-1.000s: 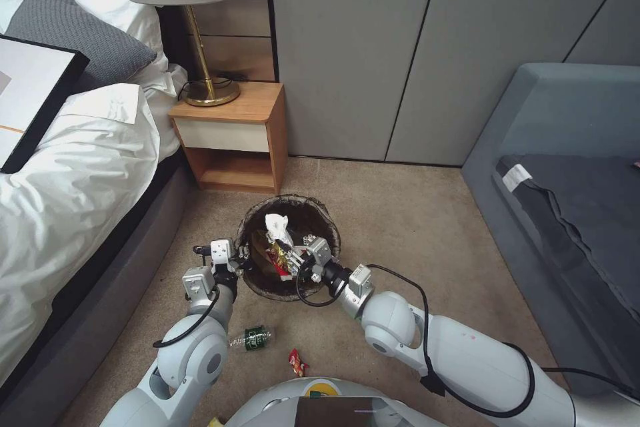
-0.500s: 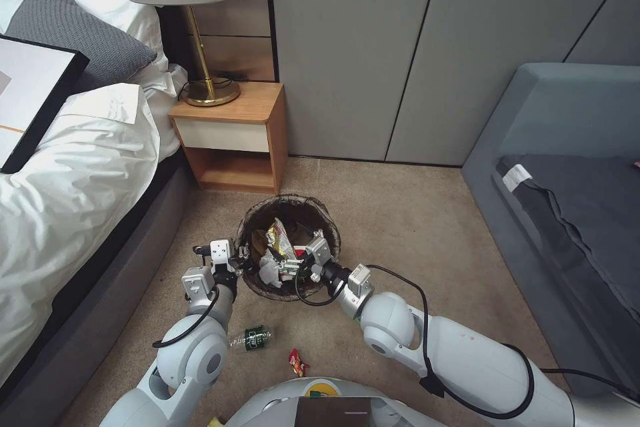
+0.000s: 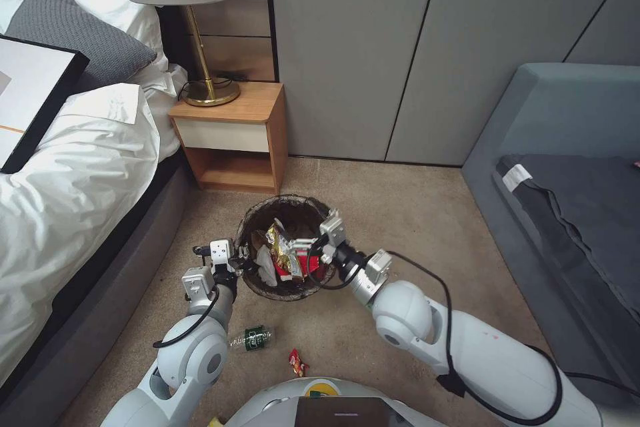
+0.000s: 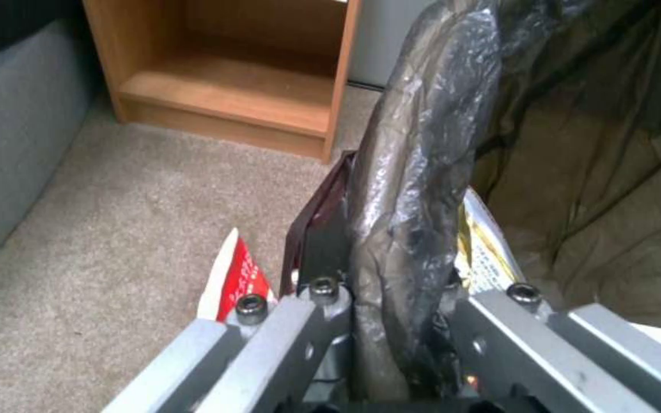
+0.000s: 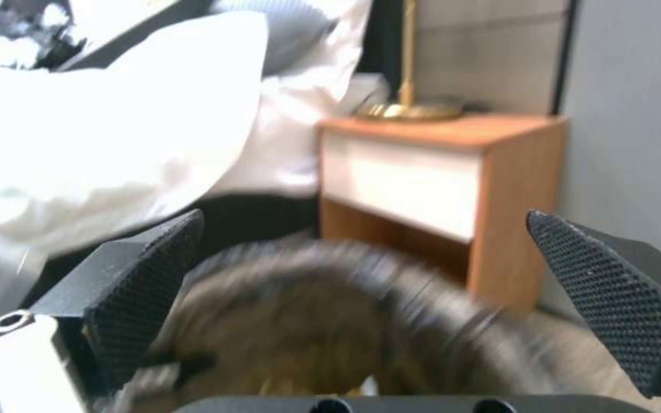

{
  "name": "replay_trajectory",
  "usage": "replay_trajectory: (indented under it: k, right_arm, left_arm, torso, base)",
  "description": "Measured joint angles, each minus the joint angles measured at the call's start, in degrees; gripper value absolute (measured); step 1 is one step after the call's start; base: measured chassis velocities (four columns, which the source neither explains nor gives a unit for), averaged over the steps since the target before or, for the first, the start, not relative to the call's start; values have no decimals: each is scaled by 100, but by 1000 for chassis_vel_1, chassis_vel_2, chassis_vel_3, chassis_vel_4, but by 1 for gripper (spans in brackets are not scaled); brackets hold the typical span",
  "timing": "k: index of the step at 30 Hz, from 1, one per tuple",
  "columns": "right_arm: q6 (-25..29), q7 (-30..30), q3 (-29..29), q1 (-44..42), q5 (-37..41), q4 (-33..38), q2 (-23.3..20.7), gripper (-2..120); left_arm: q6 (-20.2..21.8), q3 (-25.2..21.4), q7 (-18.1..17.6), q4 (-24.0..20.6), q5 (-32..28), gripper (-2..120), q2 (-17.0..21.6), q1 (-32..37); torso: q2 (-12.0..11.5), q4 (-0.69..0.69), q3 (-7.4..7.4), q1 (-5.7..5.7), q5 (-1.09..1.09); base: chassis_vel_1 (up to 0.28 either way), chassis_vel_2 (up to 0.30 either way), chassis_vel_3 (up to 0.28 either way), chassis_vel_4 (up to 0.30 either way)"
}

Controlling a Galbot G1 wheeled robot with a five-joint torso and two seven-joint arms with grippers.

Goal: Pick up the trash bin, then pick up the garbage from the floor and place it into the trash bin.

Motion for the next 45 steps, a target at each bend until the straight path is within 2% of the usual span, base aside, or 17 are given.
replay_trajectory:
  k: [1, 7, 8, 11, 12, 15, 19, 20, 23, 33, 35, 41, 45]
  right_arm:
    - [0, 0, 0, 0, 0, 0, 0, 100]
    - [-105, 179, 1049, -454, 51, 549, -118, 100]
    - [-105, 179, 1049, -454, 51, 549, -118, 100]
    - [-224, 321, 1727, -890, -63, 729, -145, 100]
    - [-224, 321, 1727, -890, -63, 729, -145, 100]
    - [-394, 498, 2429, -1352, -215, 803, -27, 100]
    - [-480, 559, 2764, -1586, -290, 828, 76, 100]
    - [-543, 581, 3167, -1923, -420, 846, 183, 100]
    - [-552, 557, 3690, -2523, -725, 851, 379, 100]
    - [-404, 259, 4315, -3482, -1525, 826, 866, 100]
    - [-344, 179, 4423, -3698, -1743, 795, 1112, 100]
    - [-95, 2, 4453, -3990, -2105, 659, 1606, 100]
    - [10, -131, 4436, -4005, -2088, 621, 1675, 100]
  left_arm:
    - [0, 0, 0, 0, 0, 4, 0, 0]
    - [-10, 30, 1, 28, 36, 4, -39, -3]
    - [-10, 30, 1, 28, 36, 4, -39, -3]
    - [-20, 31, 3, 26, 59, 4, -50, 26]
    - [-20, 31, 3, 26, 59, 4, -50, 26]
    - [-42, 7, 13, 23, 117, 4, -53, 71]
    - [-55, -6, 13, 19, 142, 4, -61, 97]
    - [-63, -10, 16, 11, 164, 4, -65, 122]
    - [-91, -24, 22, 13, 227, 4, -66, 141]
    - [-131, -5, 28, 80, 332, 4, -82, 143]
    - [-143, -3, 28, 102, 361, 4, -93, 143]
    - [-171, 0, 34, 142, 458, 4, -122, 147]
    - [-172, 0, 36, 166, 477, 4, -143, 143]
  torso:
    - [0, 0, 0, 0, 0]
    - [0, 1, 0, 0, 1]
    - [0, 1, 0, 0, 1]
    - [0, -1, 0, 0, 1]
    - [0, -1, 0, 0, 1]
    - [0, 0, 0, 0, 1]
    - [0, 1, 0, 0, 1]
    - [0, 1, 0, 0, 1]
    - [0, -1, 0, 0, 1]
    - [0, -1, 0, 0, 0]
    - [0, 0, 0, 0, -1]
    - [0, 0, 0, 0, -1]
    - [0, 0, 0, 0, -1]
  base:
    - [0, 0, 0, 0]
    - [0, 0, 0, 0]
    - [0, 0, 0, 0]
    - [0, 0, 0, 0]
    - [0, 0, 0, 0]
    - [0, 0, 0, 0]
    - [0, 0, 0, 0]
    - [0, 0, 0, 0]
    - [0, 0, 0, 0]
    - [0, 0, 0, 0]
    - [0, 0, 0, 0]
    - [0, 0, 0, 0]
    - [0, 0, 0, 0]
